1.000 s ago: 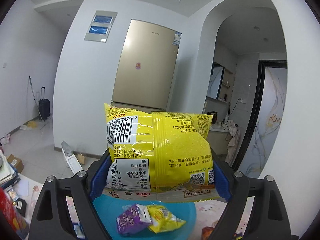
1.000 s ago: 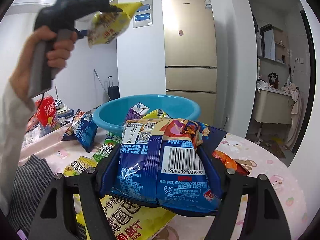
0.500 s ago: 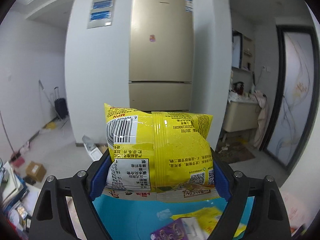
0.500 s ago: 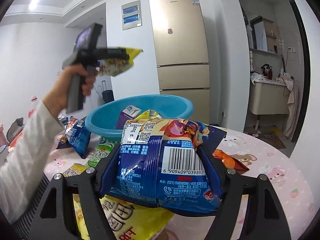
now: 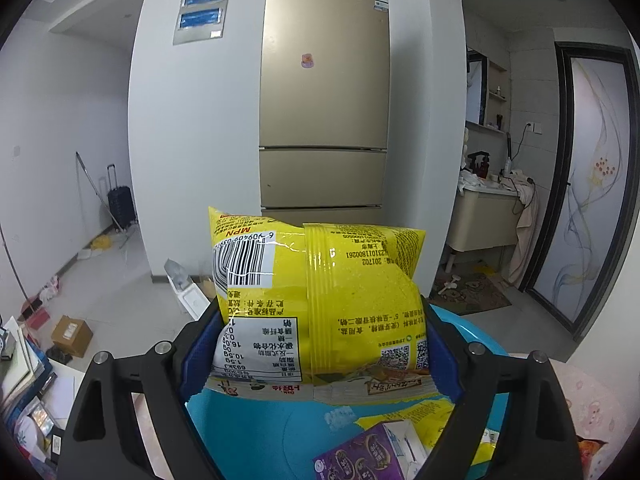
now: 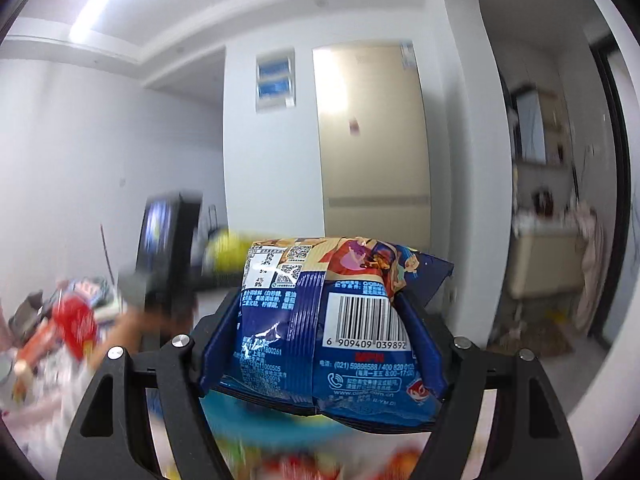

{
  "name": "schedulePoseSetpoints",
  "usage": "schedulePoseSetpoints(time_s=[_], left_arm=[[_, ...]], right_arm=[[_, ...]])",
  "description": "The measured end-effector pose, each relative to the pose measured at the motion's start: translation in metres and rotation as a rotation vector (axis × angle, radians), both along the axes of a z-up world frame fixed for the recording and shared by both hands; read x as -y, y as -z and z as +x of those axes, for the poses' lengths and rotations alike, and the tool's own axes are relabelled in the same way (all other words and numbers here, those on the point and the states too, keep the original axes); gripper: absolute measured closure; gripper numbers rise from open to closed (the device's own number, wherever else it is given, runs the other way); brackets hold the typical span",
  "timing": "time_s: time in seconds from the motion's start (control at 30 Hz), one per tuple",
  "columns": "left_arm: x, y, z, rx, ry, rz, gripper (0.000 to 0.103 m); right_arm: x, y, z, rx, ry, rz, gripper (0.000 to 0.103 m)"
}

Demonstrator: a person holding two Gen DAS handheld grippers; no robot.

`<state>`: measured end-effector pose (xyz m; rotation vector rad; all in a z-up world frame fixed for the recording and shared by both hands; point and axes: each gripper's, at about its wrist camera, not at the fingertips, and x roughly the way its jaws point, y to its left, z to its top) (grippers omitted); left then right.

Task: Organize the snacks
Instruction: 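Carry the yellow bag over the basin with the left tool while the right tool holds the blue pack, then open both tools to drop the packets into the basin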

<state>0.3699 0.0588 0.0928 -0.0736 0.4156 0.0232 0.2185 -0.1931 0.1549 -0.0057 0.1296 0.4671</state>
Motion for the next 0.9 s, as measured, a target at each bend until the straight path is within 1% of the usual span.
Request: schedulePoseSetpoints(time_s=[0.07, 0.13, 0.2, 0.23, 0.3, 0.33, 0.43, 0.53, 0.57, 0.63, 0.67, 0.77, 0.83, 0.9], left_arm=[[-0.006, -0.004, -0.003, -0.004, 0.006, -0.042, 0.014], [-0.006, -0.007, -0.006, 0.002, 0.0, -0.037, 0.014], [-0.006, -0.01, -0.01, 0.017, -0.011, -0.017, 0.014], [-0.008, -0.011, -0.011, 0.021, -0.016, -0.017, 0.014], [-0.011, -0.011, -0.011, 0.022, -0.019, -0.031, 0.014], [-0.011, -0.011, -0.011, 0.019, -0.019, -0.038, 0.014], [-0.008, -0.007, -0.008, 0.009, -0.025, -0.027, 0.014], [-0.002, 0.0, -0.003, -0.013, -0.02, 0.006, 0.014], [-0.001, 0.003, -0.001, -0.022, -0.016, 0.022, 0.014], [0.0, 0.009, 0.003, -0.043, -0.014, 0.03, 0.014], [-0.001, 0.011, 0.006, -0.053, -0.015, 0.023, 0.014], [-0.004, 0.02, 0.013, -0.082, -0.01, 0.01, 0.014], [-0.003, 0.027, 0.02, -0.109, -0.015, 0.02, 0.014], [-0.002, 0.033, 0.026, -0.127, -0.028, 0.028, 0.014]], right_arm=[[-0.017, -0.025, 0.012, 0.067, 0.022, 0.018, 0.028], [-0.036, -0.043, 0.024, 0.138, 0.046, 0.025, 0.028], [-0.05, -0.049, 0.036, 0.154, 0.034, 0.03, 0.027], [-0.057, -0.049, 0.045, 0.149, 0.008, 0.023, 0.027], [-0.065, -0.045, 0.064, 0.086, -0.053, 0.021, 0.027], [-0.066, -0.041, 0.075, 0.051, -0.063, 0.035, 0.027], [-0.071, -0.025, 0.108, -0.039, -0.044, 0.031, 0.027], [-0.071, -0.002, 0.132, -0.091, -0.036, -0.001, 0.027], [-0.068, 0.007, 0.137, -0.101, -0.039, 0.013, 0.028], [-0.061, 0.021, 0.153, -0.155, -0.051, 0.035, 0.033], [-0.057, 0.028, 0.16, -0.19, -0.046, 0.039, 0.04], [-0.047, 0.043, 0.174, -0.259, -0.034, 0.064, 0.043], [-0.042, 0.045, 0.179, -0.283, -0.022, 0.069, 0.043], [-0.034, 0.045, 0.182, -0.304, -0.024, 0.103, 0.043]])
